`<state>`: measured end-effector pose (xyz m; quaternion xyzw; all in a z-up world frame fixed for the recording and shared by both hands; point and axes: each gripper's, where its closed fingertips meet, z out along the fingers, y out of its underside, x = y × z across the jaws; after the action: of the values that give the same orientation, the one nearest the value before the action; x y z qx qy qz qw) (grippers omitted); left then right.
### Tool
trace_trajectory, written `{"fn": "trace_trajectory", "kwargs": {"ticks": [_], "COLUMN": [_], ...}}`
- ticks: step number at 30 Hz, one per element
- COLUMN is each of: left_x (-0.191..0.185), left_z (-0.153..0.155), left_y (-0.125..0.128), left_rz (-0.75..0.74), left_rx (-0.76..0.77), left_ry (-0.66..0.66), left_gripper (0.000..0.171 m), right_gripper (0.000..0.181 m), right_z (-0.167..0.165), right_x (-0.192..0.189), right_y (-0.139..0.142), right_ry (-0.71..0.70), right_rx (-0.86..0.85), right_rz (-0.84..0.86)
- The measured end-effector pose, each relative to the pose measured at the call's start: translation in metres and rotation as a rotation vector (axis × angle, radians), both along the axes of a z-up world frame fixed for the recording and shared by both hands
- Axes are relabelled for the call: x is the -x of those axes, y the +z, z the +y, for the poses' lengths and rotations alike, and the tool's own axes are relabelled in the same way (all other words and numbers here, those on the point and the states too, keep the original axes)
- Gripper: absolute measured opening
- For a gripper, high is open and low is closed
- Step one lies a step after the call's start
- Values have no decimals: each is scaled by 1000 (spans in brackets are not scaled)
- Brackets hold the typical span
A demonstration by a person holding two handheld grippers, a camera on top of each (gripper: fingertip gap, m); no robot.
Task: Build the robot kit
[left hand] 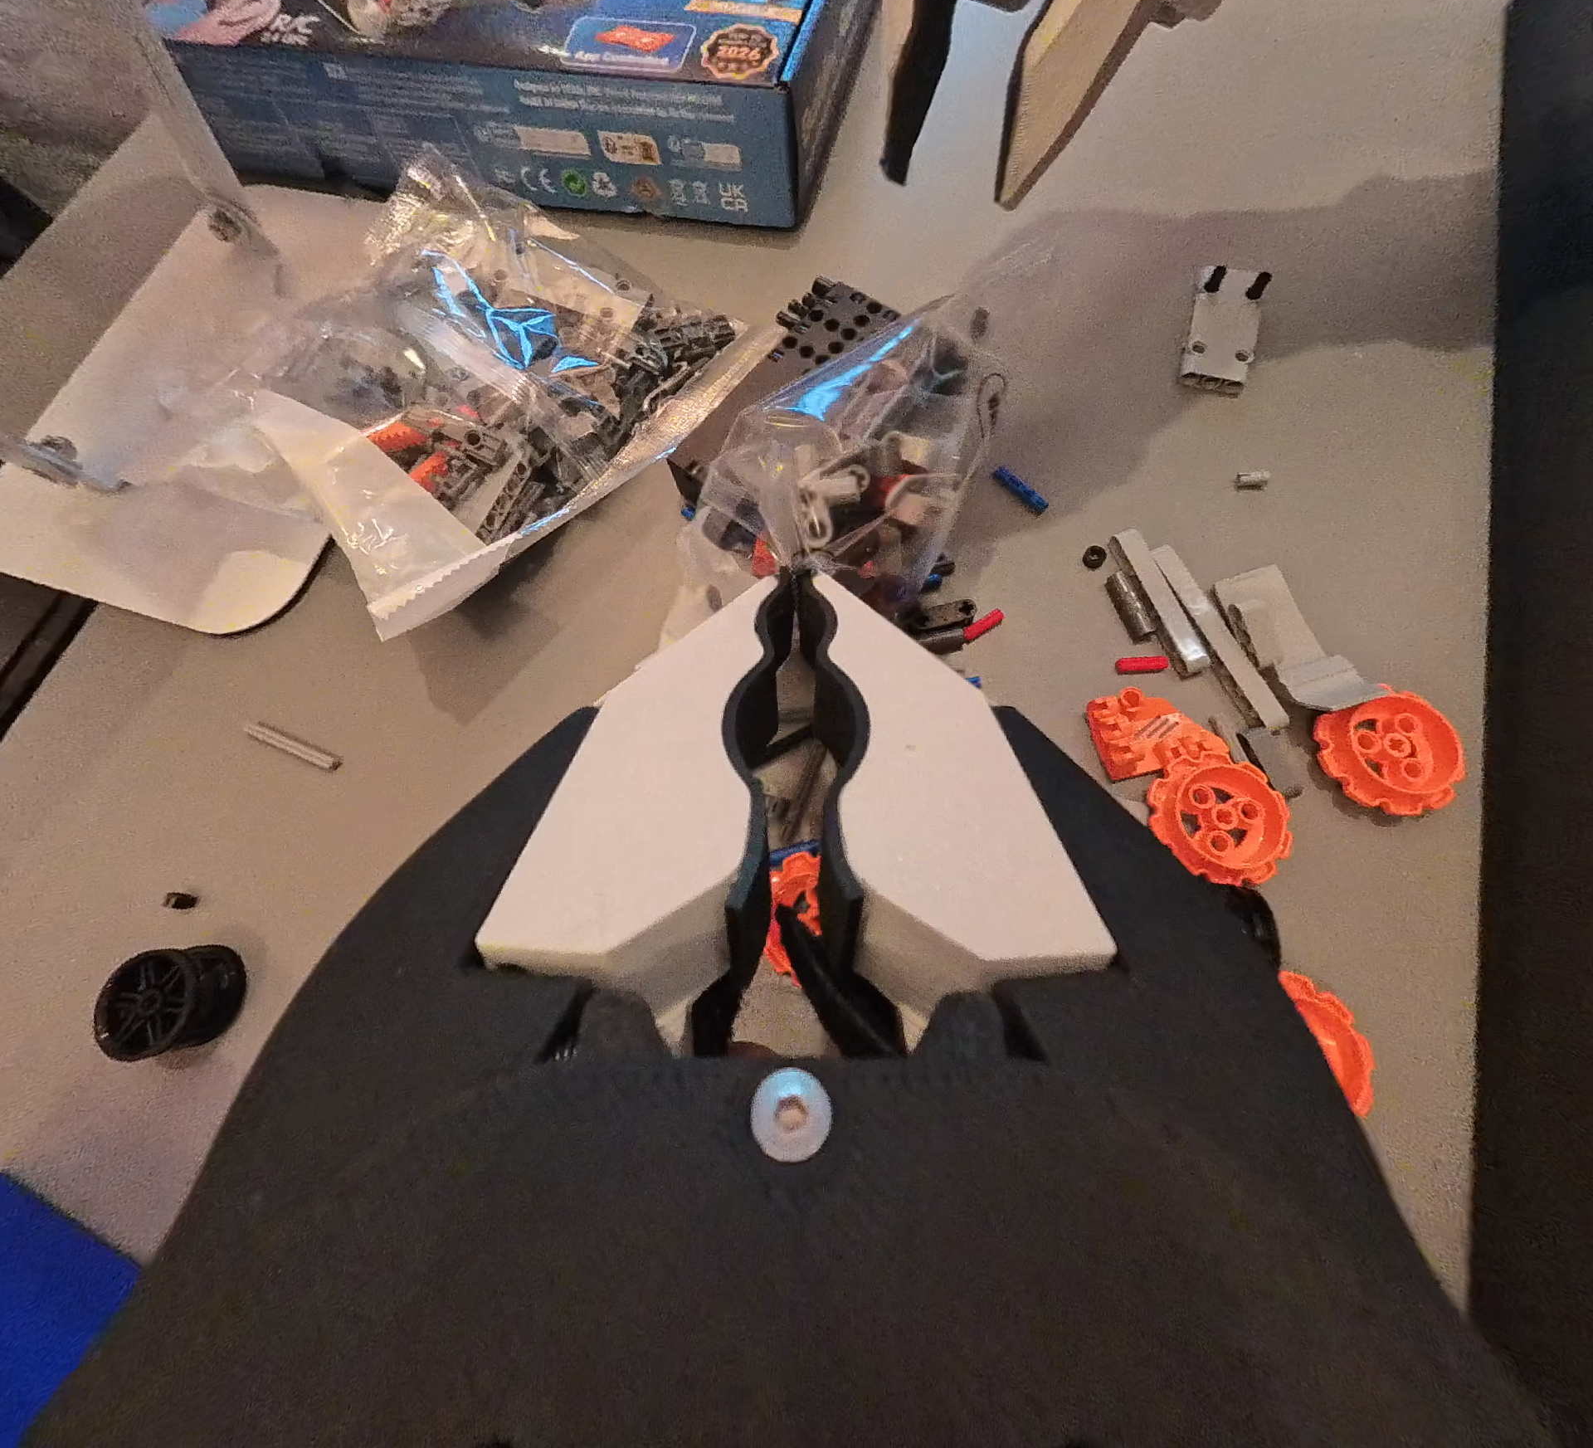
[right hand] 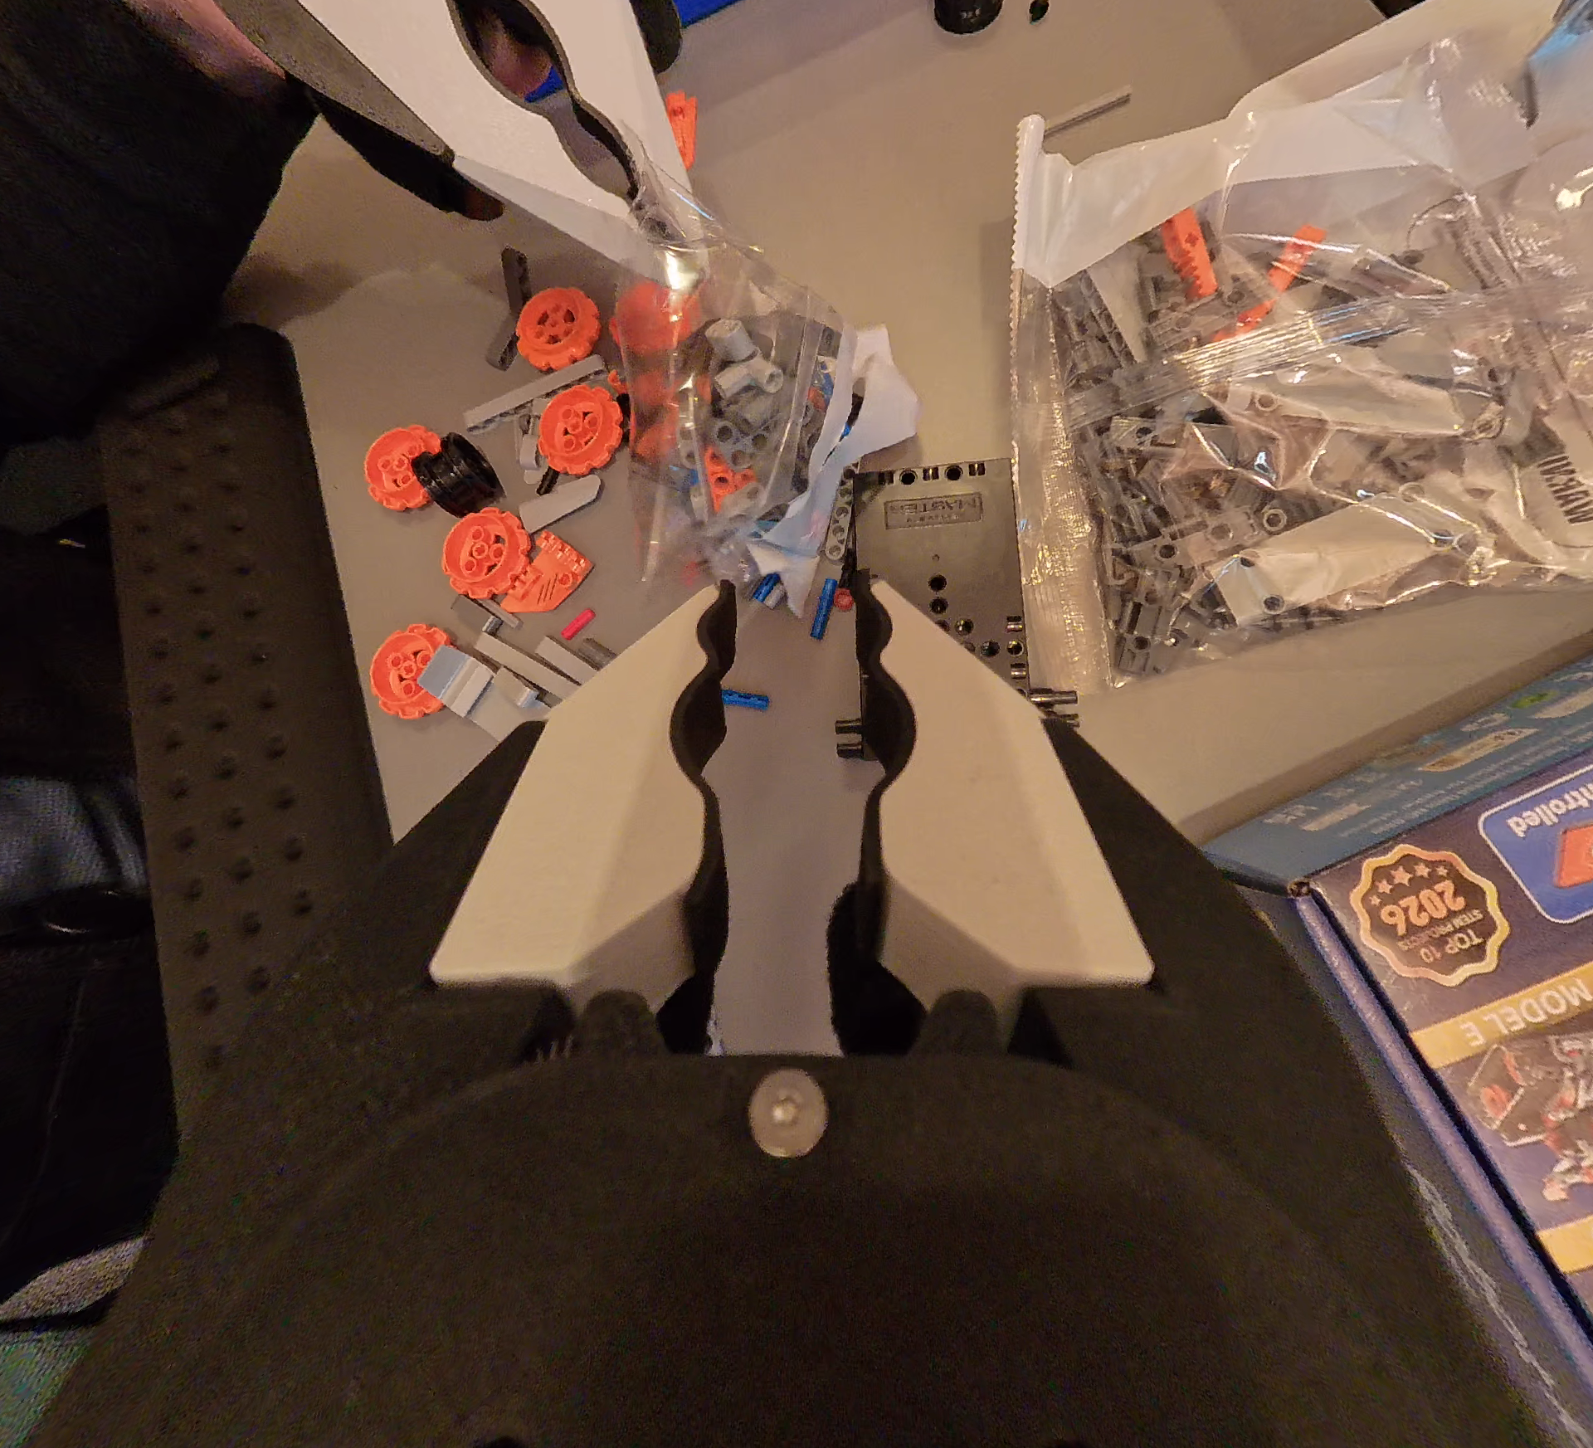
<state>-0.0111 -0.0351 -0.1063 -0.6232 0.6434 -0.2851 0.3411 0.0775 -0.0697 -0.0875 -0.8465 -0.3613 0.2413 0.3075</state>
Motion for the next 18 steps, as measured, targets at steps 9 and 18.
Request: {"fn": "trace_trajectory", "kwargs": {"ticks": [9,18], "left_x": [17,41], "left_z": [28,61], "left_y": [25,7], "left_rz": [135,282], "left_rx": [-302,-481], "left_ry": [43,183], "left_gripper": [0,0], "right_gripper": [21,31], "right_z": [1,47], "right_x": [-6,-11], "right_y": [5,-11], "right_ry": [-2,-118], "right_rx": [-62,-210], "right_rz": [50,-61]}}
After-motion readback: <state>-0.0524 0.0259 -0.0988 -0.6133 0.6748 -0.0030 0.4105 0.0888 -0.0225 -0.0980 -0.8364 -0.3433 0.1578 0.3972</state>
